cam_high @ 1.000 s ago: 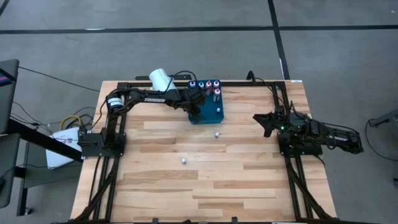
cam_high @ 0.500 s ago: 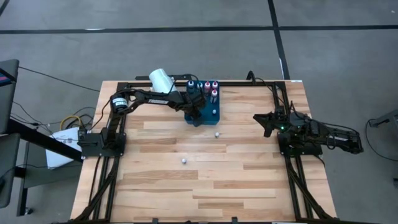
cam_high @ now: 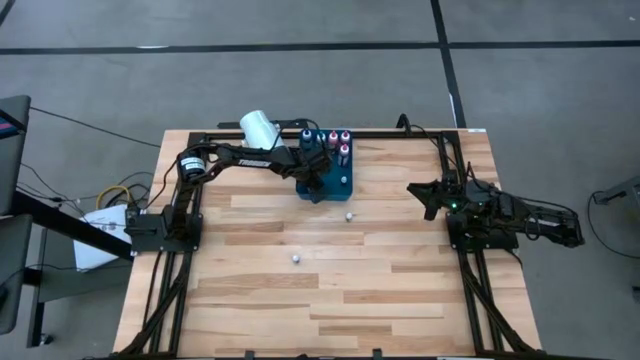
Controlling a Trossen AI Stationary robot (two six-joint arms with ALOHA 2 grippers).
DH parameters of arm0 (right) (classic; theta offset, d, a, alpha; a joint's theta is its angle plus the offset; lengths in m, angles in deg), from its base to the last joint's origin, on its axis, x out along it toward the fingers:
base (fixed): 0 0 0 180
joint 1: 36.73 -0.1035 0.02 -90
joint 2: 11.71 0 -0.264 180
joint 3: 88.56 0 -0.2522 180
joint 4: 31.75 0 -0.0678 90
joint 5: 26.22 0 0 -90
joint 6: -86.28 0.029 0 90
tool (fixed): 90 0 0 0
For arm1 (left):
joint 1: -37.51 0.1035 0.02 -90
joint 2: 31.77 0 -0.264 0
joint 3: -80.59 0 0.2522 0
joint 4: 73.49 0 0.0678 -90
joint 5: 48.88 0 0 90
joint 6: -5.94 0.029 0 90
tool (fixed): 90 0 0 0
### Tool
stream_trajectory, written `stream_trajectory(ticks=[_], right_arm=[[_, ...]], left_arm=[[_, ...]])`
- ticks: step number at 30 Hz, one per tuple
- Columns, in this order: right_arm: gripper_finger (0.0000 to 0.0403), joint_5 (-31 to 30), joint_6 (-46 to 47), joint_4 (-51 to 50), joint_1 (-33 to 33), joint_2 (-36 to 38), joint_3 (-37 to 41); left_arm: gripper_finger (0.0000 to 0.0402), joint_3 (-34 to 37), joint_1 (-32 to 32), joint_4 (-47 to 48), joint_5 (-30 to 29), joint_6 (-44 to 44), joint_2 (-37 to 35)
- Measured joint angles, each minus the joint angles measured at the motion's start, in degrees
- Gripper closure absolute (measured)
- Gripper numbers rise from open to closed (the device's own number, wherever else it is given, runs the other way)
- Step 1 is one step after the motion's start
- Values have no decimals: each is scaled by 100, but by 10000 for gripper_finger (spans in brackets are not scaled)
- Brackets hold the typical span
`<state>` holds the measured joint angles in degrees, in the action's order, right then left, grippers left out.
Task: Pick & Place food coloring
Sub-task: Put the small black food coloring bottle into the blue bin
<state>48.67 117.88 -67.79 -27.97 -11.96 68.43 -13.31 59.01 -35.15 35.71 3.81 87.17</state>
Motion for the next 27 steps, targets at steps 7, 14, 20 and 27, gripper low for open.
stream_trajectory(ticks=[7,14,20,27], right_arm=[[332,0,0,2,0,0,0],[332,0,0,0,0,0,0],[332,2,0,0,0,0,0],[332,2,-2,-1,0,0,0]], left_arm=[[197,-76,7,145,4,0,-3],[195,-564,64,614,7,87,-3],[195,-835,68,820,6,182,-5],[195,-1251,68,1418,7,103,-5]])
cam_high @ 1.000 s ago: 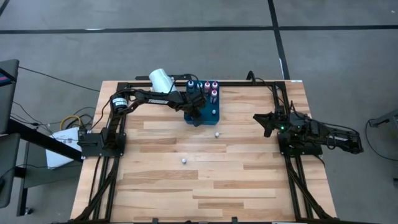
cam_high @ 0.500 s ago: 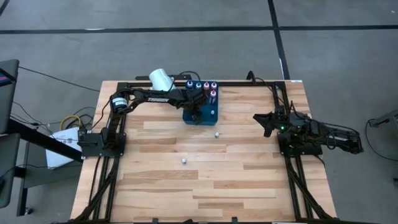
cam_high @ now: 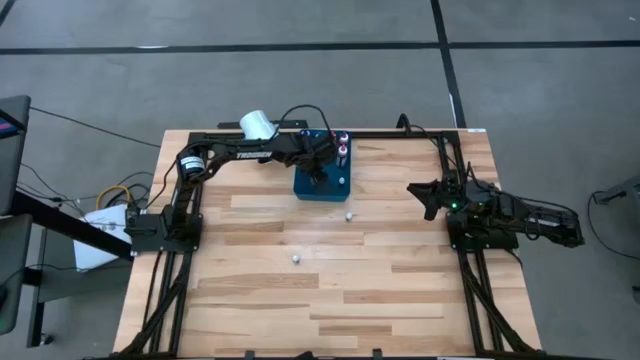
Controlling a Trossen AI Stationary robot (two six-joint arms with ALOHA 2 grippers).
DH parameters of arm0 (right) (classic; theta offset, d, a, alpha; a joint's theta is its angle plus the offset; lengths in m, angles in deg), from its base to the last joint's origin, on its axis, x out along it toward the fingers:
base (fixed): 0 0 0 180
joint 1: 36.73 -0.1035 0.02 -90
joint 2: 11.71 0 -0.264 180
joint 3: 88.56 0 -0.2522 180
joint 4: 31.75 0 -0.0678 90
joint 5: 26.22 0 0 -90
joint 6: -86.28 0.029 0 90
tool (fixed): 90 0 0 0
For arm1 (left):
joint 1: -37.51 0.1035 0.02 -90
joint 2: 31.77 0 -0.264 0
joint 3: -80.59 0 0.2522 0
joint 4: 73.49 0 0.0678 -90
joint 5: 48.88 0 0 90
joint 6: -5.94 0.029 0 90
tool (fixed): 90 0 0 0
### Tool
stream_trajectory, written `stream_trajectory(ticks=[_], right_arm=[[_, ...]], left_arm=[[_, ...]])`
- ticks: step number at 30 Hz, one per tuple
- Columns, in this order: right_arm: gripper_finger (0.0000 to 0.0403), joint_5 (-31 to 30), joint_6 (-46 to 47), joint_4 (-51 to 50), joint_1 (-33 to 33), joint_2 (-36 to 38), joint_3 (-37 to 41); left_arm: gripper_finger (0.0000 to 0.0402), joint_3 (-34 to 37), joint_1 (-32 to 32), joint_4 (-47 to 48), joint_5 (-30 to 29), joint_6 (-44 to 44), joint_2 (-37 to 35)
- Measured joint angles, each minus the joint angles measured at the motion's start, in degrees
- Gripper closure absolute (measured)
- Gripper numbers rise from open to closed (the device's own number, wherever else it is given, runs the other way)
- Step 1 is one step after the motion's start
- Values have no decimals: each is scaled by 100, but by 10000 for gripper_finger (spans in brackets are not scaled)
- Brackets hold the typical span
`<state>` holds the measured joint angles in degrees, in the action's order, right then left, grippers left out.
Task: Pick & Place food coloring
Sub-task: Put the small black food coloring bottle into the blue bin
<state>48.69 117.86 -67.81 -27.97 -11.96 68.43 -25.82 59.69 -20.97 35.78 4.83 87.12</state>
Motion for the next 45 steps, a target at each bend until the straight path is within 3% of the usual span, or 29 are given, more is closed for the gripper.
stream_trajectory(ticks=[8,15,31,38,45], right_arm=[[332,0,0,-73,0,0,0],[332,4,-2,-130,0,0,0],[332,20,-4,-206,-4,-1,0],[332,51,-4,-296,-4,-1,0],[332,210,50,-300,-4,-2,0]], left_arm=[[195,-816,-103,1371,-3,-159,-17],[195,-1112,-609,2238,-19,-447,-89],[196,-1112,-2556,2817,-1303,-1881,-798],[196,-1112,-3103,3265,-1925,-3281,-839],[196,-1112,-3667,3390,-1938,-5130,-839]])
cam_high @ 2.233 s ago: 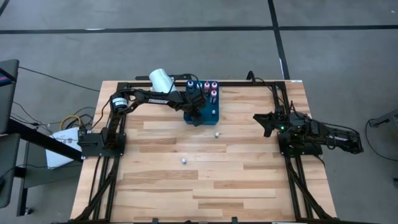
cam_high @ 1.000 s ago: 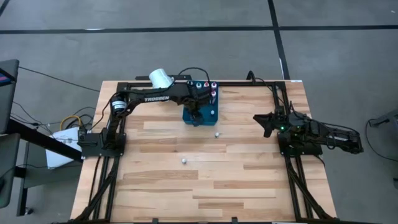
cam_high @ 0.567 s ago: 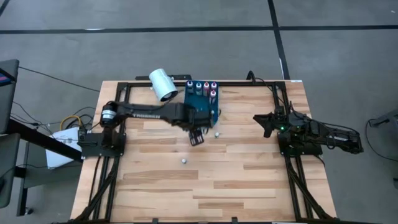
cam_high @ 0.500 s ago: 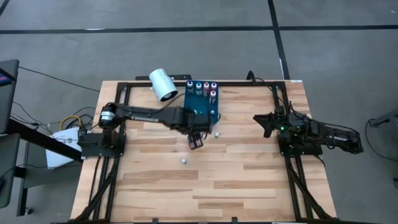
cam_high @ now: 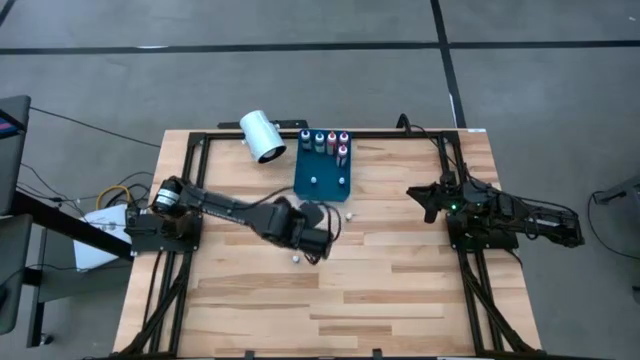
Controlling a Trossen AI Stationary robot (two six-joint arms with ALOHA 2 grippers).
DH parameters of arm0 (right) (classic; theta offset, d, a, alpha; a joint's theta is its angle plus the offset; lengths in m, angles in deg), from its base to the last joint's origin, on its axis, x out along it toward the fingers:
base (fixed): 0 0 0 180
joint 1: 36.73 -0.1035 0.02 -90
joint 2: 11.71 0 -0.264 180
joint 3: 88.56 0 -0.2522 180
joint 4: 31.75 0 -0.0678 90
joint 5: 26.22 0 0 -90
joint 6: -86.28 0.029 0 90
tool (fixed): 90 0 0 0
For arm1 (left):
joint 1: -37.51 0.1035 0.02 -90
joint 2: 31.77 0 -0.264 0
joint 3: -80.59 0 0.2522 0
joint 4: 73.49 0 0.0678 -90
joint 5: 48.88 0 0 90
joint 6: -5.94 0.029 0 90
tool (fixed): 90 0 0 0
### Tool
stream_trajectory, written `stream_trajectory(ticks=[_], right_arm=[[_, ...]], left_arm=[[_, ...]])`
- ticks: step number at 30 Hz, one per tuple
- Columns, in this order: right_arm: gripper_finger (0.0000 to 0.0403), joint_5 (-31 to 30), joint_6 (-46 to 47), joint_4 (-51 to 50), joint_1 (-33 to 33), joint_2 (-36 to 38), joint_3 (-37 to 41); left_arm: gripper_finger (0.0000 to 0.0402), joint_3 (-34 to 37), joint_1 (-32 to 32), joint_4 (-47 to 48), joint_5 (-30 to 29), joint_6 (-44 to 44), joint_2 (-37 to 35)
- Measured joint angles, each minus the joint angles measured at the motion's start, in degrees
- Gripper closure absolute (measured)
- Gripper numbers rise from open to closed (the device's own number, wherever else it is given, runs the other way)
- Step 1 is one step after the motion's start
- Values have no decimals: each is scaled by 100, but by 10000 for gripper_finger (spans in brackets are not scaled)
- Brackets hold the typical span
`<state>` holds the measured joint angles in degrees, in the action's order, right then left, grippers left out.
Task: Pick & Place food coloring
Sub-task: Put the small black food coloring bottle into the blue bin
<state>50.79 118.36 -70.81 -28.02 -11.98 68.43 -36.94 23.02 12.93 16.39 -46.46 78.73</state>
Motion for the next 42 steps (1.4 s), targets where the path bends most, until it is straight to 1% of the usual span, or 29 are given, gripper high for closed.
stream_trajectory(ticks=[3,6,11,14,17,22,26,37,42], right_arm=[[332,0,-2,2,0,0,0],[332,0,-2,2,0,0,0],[332,-2,-4,2,0,0,0],[332,-2,-4,4,0,0,0],[332,-2,-4,4,0,0,0],[332,33,-5,4,0,0,0],[332,96,-9,6,0,0,0],[332,101,-9,11,0,0,0],[332,101,-13,5,2,-3,0]], left_arm=[[196,0,-293,34,-66,-773,0],[196,0,-539,266,-16,-1644,0],[196,0,-741,696,463,-3211,0],[196,0,-753,759,640,-3750,0],[196,2,-727,745,646,-4130,0],[196,2,-633,726,661,-4544,0],[196,3,-642,723,593,-4575,121],[196,0,-542,430,888,-4472,1071],[196,4,-472,437,908,-4371,1378]])
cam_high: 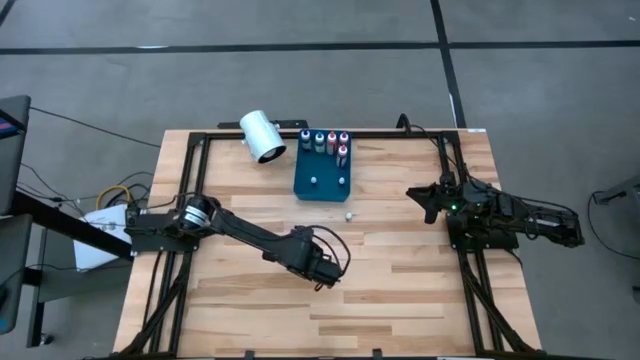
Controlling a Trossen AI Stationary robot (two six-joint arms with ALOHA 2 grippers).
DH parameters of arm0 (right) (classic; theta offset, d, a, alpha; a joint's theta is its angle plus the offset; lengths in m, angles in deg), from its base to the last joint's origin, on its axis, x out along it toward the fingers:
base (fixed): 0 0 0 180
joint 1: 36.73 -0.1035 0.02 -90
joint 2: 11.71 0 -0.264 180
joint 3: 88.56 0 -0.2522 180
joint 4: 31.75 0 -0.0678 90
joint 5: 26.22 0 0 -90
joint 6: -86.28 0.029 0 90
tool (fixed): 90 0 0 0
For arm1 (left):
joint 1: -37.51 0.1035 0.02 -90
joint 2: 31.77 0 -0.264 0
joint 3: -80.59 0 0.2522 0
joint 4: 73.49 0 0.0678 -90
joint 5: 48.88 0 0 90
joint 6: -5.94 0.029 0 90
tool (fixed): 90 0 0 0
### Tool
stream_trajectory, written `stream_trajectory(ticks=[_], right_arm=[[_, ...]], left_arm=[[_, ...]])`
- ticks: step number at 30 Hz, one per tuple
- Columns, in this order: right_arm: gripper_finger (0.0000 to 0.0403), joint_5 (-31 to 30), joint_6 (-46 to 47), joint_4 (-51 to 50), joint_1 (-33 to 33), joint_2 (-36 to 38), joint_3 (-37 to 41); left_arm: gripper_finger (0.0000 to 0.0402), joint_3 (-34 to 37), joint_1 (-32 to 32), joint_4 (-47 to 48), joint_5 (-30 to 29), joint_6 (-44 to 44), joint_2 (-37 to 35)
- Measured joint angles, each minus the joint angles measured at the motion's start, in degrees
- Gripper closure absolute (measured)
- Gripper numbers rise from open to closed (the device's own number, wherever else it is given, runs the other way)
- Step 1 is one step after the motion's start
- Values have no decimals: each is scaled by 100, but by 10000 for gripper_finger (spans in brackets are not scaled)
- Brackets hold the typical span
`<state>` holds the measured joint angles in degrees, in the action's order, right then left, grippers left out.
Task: Pick & Place food coloring
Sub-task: Put the small black food coloring bottle into the blue bin
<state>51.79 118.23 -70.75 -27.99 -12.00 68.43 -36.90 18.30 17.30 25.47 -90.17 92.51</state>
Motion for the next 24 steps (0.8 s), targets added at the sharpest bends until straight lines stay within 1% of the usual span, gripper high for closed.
stream_trajectory(ticks=[7,16,24], right_arm=[[332,2,2,-1,0,0,0],[332,2,2,-1,0,0,0],[332,2,2,0,0,0,-1]], left_arm=[[196,162,46,117,187,98,189],[196,594,91,-615,254,127,183],[196,874,176,-681,394,291,182]])
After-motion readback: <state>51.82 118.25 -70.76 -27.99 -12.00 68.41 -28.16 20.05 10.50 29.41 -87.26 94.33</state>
